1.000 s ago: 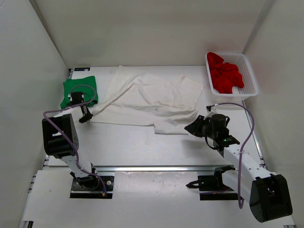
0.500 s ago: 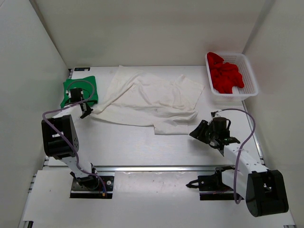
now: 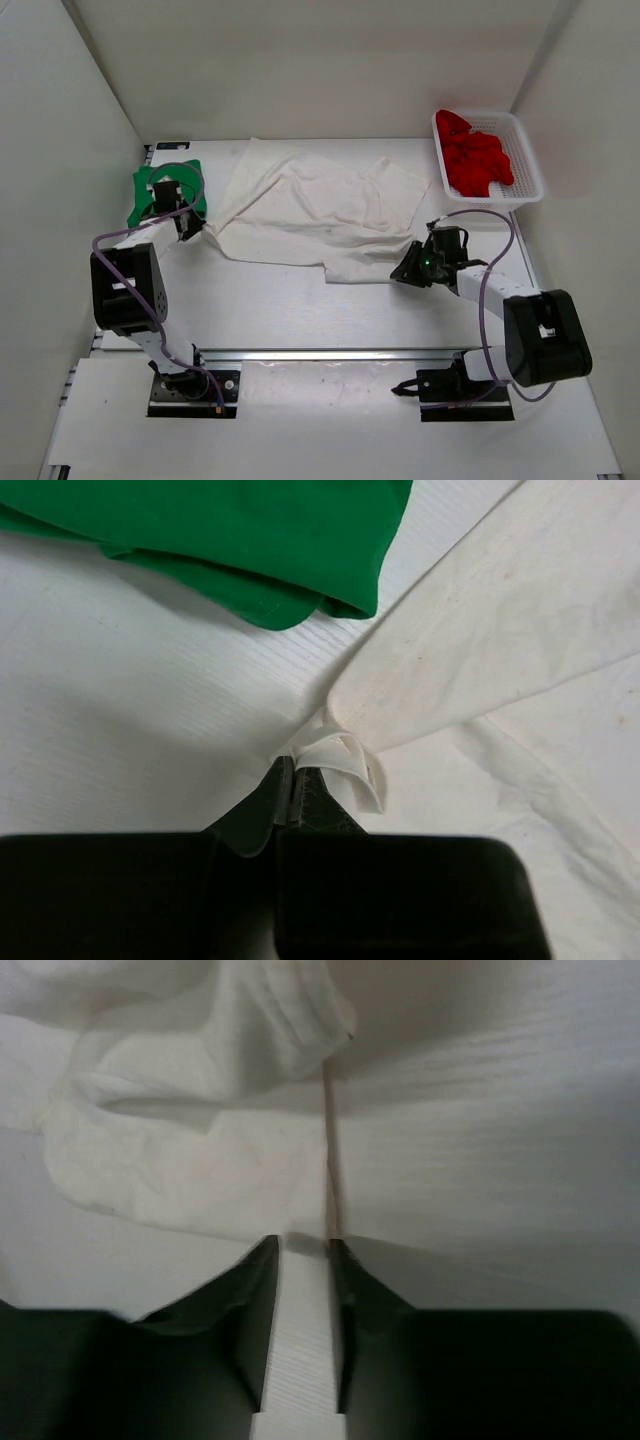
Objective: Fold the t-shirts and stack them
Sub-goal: Flatten out the tshirt
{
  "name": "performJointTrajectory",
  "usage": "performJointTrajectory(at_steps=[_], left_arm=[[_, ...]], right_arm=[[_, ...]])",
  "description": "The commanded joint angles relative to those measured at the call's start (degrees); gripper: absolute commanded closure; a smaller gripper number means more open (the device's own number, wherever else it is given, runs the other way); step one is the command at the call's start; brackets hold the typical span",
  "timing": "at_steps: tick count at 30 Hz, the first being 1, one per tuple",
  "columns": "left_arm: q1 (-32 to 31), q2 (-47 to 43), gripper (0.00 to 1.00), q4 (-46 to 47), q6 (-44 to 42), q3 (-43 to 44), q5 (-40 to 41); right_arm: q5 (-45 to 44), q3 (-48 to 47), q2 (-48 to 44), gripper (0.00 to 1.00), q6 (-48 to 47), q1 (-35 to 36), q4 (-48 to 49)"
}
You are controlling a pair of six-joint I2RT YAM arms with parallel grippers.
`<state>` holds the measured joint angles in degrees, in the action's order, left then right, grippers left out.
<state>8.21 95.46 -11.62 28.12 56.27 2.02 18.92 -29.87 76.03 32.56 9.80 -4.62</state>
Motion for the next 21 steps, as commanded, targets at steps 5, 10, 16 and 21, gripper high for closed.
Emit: performJointTrajectory(at_steps=[5,10,16,21], left_arm=[[0.1,-3.0,1.00,1.2,1.2,1.6,-1.7],[-0.4,-2.7,1.00,0.4,1.3,4.3,-3.1],[-0.8,-1.5,1.00,-0.8,1.1,6.1,-2.2],[-0.6,0.2,1.00,-1.4,0.5,7.3,-2.5]], right_arm=[[1.7,-1.0,-2.1,1.00,-0.9,4.0,5.3],[9.1,-3.4,-18.2,1.00,1.1,8.5,-6.9],[14.1,-1.9,-21.5,1.00,3.2,7.4,-9.2],[15.4,3.1,-11.8,0.99,3.4,-1.3,2.0]])
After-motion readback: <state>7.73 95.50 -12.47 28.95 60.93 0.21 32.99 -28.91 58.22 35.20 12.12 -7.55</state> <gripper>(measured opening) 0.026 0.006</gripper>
